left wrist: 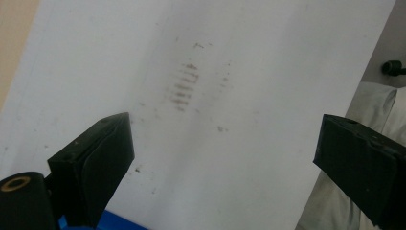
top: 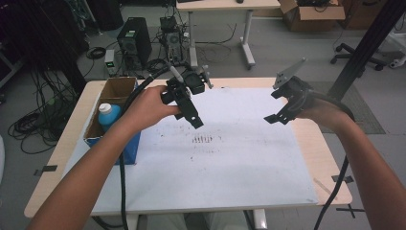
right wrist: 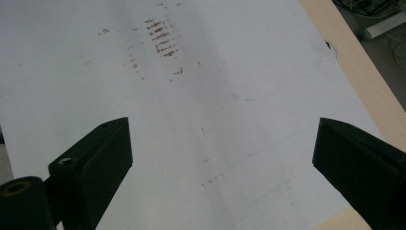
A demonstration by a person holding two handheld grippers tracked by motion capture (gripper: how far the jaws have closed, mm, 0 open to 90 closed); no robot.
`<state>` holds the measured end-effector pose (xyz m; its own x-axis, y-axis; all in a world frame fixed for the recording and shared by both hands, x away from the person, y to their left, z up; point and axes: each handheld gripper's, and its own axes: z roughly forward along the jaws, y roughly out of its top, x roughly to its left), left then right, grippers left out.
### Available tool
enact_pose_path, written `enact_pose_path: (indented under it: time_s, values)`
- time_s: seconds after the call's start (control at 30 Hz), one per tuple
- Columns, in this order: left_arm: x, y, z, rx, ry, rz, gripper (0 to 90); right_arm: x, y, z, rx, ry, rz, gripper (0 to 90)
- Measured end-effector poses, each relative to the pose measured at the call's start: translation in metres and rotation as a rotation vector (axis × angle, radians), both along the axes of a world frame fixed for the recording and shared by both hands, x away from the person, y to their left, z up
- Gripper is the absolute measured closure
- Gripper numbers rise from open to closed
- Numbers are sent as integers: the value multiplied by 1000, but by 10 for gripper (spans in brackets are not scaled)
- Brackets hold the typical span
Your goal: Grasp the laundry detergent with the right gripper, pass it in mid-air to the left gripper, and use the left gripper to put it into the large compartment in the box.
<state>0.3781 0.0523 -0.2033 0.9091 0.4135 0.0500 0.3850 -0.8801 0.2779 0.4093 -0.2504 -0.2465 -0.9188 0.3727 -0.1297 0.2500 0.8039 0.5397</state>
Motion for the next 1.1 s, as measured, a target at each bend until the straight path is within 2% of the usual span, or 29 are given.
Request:
enact_pose_path:
  time_s: [0.13,0.43,1.1]
  values:
    - [-5,-1,-3,-16,1,-16,69,1,2,-1,-2,-1,4,61]
    - [-11,-1,-10,-22,6,-25,69,0,4,1,1,-3,1,62]
    - [-6,-5,-11,-21,9,-23,70,-1,7,-2,0,3,10,61]
